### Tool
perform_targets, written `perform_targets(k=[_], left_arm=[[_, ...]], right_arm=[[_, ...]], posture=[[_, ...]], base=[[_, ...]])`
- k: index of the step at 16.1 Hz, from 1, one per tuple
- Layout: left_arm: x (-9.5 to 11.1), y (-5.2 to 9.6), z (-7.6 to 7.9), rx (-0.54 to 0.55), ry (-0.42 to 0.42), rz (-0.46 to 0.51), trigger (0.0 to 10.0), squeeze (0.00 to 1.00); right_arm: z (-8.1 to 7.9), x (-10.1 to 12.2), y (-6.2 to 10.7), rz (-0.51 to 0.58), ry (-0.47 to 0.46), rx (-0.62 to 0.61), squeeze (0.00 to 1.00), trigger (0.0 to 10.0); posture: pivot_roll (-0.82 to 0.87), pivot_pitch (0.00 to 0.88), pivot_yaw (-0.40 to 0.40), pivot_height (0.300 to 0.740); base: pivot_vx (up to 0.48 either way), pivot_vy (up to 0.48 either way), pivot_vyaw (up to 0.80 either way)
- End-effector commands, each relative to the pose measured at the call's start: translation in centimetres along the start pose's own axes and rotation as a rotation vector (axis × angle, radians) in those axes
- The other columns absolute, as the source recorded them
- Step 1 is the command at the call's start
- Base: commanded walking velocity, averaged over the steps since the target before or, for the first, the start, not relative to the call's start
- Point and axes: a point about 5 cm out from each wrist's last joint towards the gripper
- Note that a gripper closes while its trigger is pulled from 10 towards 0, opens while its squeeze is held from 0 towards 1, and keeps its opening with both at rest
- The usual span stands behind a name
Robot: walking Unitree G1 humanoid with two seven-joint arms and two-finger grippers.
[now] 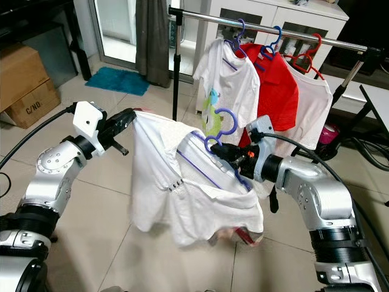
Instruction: Hang hanger
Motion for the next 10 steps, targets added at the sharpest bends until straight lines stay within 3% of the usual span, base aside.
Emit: perform_targets(k=[1, 6, 9, 10], left_arm=[[1.4, -0.6, -0.9, 0.037, 0.023, 0.058, 0.0, 0.0], [2.5, 0.1, -3.8, 0.191, 0.018, 0.101, 0.0, 0.0], [2.2, 0.4, -4.1, 0.208, 0.005, 0.08, 0.0, 0.0], [1.2, 0.6, -3.7, 0.184, -0.007, 0.024, 0.0, 0.0]], right_arm=[[0.5, -0.4, 0.7, -0.038, 0.039, -0.039, 0.0, 10.0], [-0.2, -1.3, 0.8, -0.098, 0.08, 0.019, 0.0, 10.0], [-0.2, -0.8, 0.7, -0.061, 0.069, 0.021, 0.0, 10.0], [-0.5, 0.0, 0.7, -0.01, 0.05, 0.046, 0.0, 10.0]], posture=[[-0.15, 0.0, -0.033, 0.74], [-0.15, 0.0, -0.031, 0.74], [-0.15, 0.0, -0.031, 0.74], [-0.14, 0.0, -0.036, 0.74]], base=[[0.0, 0.0, 0.0], [0.0, 0.0, 0.0], [0.0, 0.0, 0.0], [0.0, 0.0, 0.0]])
Point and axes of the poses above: a point about 5 cm out from each wrist's last joint towards the gripper, its own y axis pointing back from the gripper into the wrist, its own x axis along the axis of the wrist's last joint, z = x × y, and after that the axes turned 2 degrees about -y, right-handed
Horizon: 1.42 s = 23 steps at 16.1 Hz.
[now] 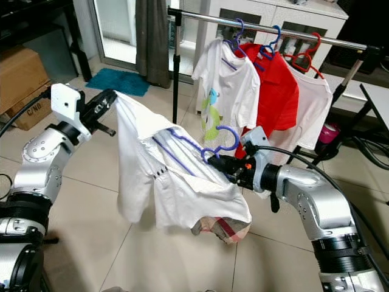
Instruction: Hang hanger
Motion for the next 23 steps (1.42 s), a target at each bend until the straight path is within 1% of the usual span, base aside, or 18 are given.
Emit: perform_targets(k=[1, 3, 5, 7, 8, 9, 11, 13, 14, 15, 16, 17, 18, 19, 20, 21, 23], left_arm=[[-0.6, 0.2, 0.0, -0.001, -0.029, -0.038, 0.0, 0.0], [-1.2, 0.3, 0.9, -0.047, -0.058, -0.058, 0.0, 0.0], [-1.0, 0.0, 2.6, -0.138, -0.024, -0.017, 0.0, 0.0], [-1.4, -0.1, 3.0, -0.148, -0.039, -0.037, 0.0, 0.0], [-1.7, 0.0, 2.7, -0.106, -0.047, -0.055, 0.0, 0.0], [-1.8, 0.2, 1.9, -0.05, -0.055, -0.069, 0.0, 0.0], [-1.3, 0.4, 0.4, 0.05, -0.088, -0.062, 0.0, 0.0], [-0.9, 0.4, -0.2, 0.088, -0.104, -0.037, 0.0, 0.0], [-0.2, 0.3, -0.5, 0.099, -0.108, 0.002, 0.0, 0.0], [0.4, 0.1, -0.3, 0.078, -0.109, 0.044, 0.0, 0.0], [0.6, -0.1, 0.0, 0.036, -0.111, 0.057, 0.0, 0.0], [0.6, -0.2, 0.3, 0.0, -0.126, 0.049, 0.0, 0.0], [-0.1, -0.7, 1.4, -0.134, -0.177, -0.024, 0.0, 0.0], [-0.8, -1.0, 2.0, -0.214, -0.192, -0.093, 0.0, 0.0], [-1.2, -1.2, 2.5, -0.258, -0.214, -0.129, 0.0, 0.0], [-1.8, -1.4, 3.4, -0.327, -0.223, -0.17, 0.0, 0.0], [-2.1, -1.8, 4.3, -0.382, -0.248, -0.198, 0.0, 0.0]], right_arm=[[0.2, 1.2, 0.7, 0.045, 0.005, -0.008, 0.0, 10.0], [0.2, 1.5, 0.7, 0.058, 0.008, -0.004, 0.0, 10.0], [0.3, 1.7, 0.4, 0.07, 0.001, -0.018, 0.0, 10.0], [0.5, 1.6, 0.4, 0.073, -0.003, -0.036, 0.0, 10.0], [0.6, 1.7, 0.4, 0.08, -0.01, -0.048, 0.0, 10.0], [0.7, 1.7, 0.6, 0.08, -0.011, -0.051, 0.0, 10.0], [0.8, 1.6, 0.8, 0.077, -0.013, -0.056, 0.0, 10.0], [0.9, 1.4, 0.8, 0.061, -0.009, -0.058, 0.0, 10.0], [0.8, 1.1, 0.7, 0.041, -0.003, -0.053, 0.0, 10.0], [0.6, 0.9, 0.5, 0.024, 0.004, -0.043, 0.0, 10.0], [0.5, 0.8, 0.4, 0.014, 0.006, -0.036, 0.0, 10.0], [0.4, 0.7, 0.3, 0.003, 0.012, -0.029, 0.0, 10.0], [0.1, 0.4, 0.0, -0.024, 0.03, -0.016, 0.0, 10.0], [0.0, 0.4, -0.1, -0.028, 0.036, -0.013, 0.0, 10.0], [0.0, 0.4, -0.2, -0.025, 0.038, -0.012, 0.0, 10.0], [-0.1, 0.6, -0.4, -0.023, 0.045, -0.009, 0.0, 10.0], [-0.4, 0.5, -0.6, -0.025, 0.053, -0.005, 0.0, 10.0]], posture=[[-0.14, 0.0, -0.036, 0.74], [-0.15, 0.0, -0.039, 0.74], [-0.15, 0.0, -0.039, 0.74], [-0.15, 0.0, -0.039, 0.74], [-0.15, 0.0, -0.037, 0.74], [-0.15, 0.0, -0.036, 0.74], [-0.15, 0.0, -0.036, 0.74], [-0.15, 0.0, -0.038, 0.74], [-0.15, 0.0, -0.038, 0.74], [-0.15, 0.0, -0.038, 0.74], [-0.15, 0.0, -0.038, 0.74], [-0.15, 0.0, -0.038, 0.74], [-0.14, 0.0, -0.05, 0.74], [-0.14, 0.0, -0.049, 0.74], [-0.14, 0.0, -0.049, 0.74], [-0.14, 0.0, -0.048, 0.74], [-0.15, 0.0, -0.043, 0.74]], base=[[0.0, 0.0, 0.0], [0.0, 0.0, 0.0], [0.0, 0.0, 0.0], [0.0, 0.0, 0.0], [0.0, 0.0, 0.0], [0.0, 0.0, 0.0], [0.0, 0.0, 0.0], [0.0, 0.0, 0.0], [0.0, 0.0, 0.0], [0.0, 0.0, 0.0], [0.0, 0.0, 0.0], [0.0, 0.0, 0.0], [0.0, 0.0, 0.0], [0.0, 0.0, 0.0], [0.0, 0.0, 0.0], [0.0, 0.0, 0.0], [0.0, 0.0, 0.0]])
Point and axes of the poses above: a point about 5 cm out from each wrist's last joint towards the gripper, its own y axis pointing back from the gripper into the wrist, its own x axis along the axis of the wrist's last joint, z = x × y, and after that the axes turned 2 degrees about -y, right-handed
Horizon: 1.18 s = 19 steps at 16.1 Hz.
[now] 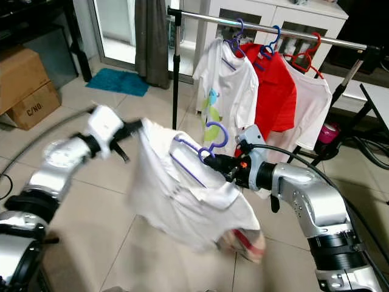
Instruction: Hang hanger
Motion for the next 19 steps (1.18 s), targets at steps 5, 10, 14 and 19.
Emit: perform_targets(k=[5, 10, 14, 19], left_arm=[[2.8, 0.0, -3.2, 0.16, -0.131, 0.077, 0.0, 0.0], [2.1, 1.6, -4.9, 0.22, -0.18, 0.029, 0.0, 0.0], [0.9, 1.5, -3.4, 0.116, -0.173, 0.0, 0.0, 0.0], [3.0, -1.0, -0.5, 0.044, -0.133, 0.16, 0.0, 0.0]], right_arm=[[-0.1, -1.7, 0.1, -0.154, 0.058, -0.021, 0.0, 10.0], [0.3, -1.8, 0.2, -0.164, 0.057, -0.04, 0.0, 10.0], [0.5, 0.2, 0.3, -0.024, 0.027, -0.043, 0.0, 10.0], [0.3, -0.3, -0.1, -0.065, 0.038, -0.049, 0.0, 10.0]], posture=[[-0.15, 0.0, -0.049, 0.74], [-0.14, 0.0, -0.052, 0.74], [-0.14, 0.0, -0.053, 0.74], [-0.14, 0.0, -0.05, 0.74]], base=[[0.0, 0.0, 0.0], [0.0, 0.0, 0.0], [0.0, 0.0, 0.0], [0.0, 0.0, 0.0]])
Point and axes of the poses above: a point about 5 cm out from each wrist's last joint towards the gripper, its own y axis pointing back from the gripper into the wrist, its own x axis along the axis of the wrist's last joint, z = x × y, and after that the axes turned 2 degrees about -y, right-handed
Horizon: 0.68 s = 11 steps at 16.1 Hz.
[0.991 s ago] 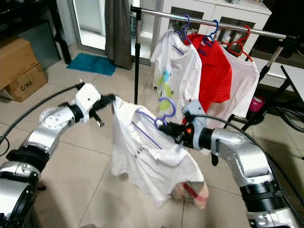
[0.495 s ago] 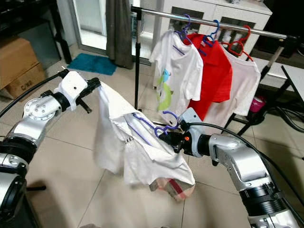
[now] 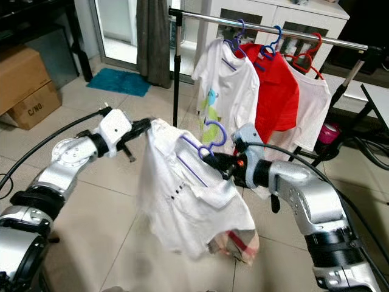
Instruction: Hang hanger
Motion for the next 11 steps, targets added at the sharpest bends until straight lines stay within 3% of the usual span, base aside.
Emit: perform_targets(k=[1, 3, 4, 5, 7, 8, 11], left_arm=[[1.2, -0.3, -1.1, 0.045, -0.023, 0.049, 0.0, 0.0], [1.0, 0.0, -1.6, 0.07, -0.027, 0.033, 0.0, 0.0], [0.8, 0.5, -2.2, 0.098, -0.034, 0.011, 3.3, 0.0], [0.6, 0.9, -2.8, 0.133, -0.03, 0.0, 10.0, 0.0], [0.7, 1.1, -2.8, 0.119, 0.004, 0.025, 10.0, 0.0], [0.9, 1.1, -2.6, 0.102, 0.036, 0.052, 10.0, 1.0], [0.7, 0.9, -1.6, 0.014, 0.041, 0.042, 10.0, 1.0]], right_arm=[[0.2, -0.3, 0.2, -0.025, 0.005, -0.014, 0.0, 10.0], [0.2, -0.2, 0.4, -0.024, 0.003, -0.014, 0.0, 10.0], [0.3, -0.3, 0.4, -0.025, 0.002, -0.018, 0.0, 10.0], [0.4, -0.3, 0.5, -0.026, 0.001, -0.018, 0.0, 10.0], [0.4, -0.3, 0.5, -0.027, 0.001, -0.017, 0.0, 10.0], [0.4, -0.3, 0.5, -0.028, 0.001, -0.016, 0.0, 10.0], [0.5, -0.2, 0.5, -0.027, 0.002, -0.016, 0.0, 10.0]], posture=[[-0.15, 0.0, -0.047, 0.74], [-0.15, 0.0, -0.047, 0.74], [-0.15, 0.0, -0.046, 0.74], [-0.15, 0.0, -0.046, 0.74], [-0.15, 0.0, -0.051, 0.74], [-0.15, 0.0, -0.051, 0.74], [-0.15, 0.0, -0.051, 0.74]], base=[[0.0, 0.0, 0.0], [0.0, 0.0, 0.0], [0.0, 0.0, 0.0], [0.0, 0.0, 0.0], [0.0, 0.0, 0.0], [0.0, 0.0, 0.0], [0.0, 0.0, 0.0]])
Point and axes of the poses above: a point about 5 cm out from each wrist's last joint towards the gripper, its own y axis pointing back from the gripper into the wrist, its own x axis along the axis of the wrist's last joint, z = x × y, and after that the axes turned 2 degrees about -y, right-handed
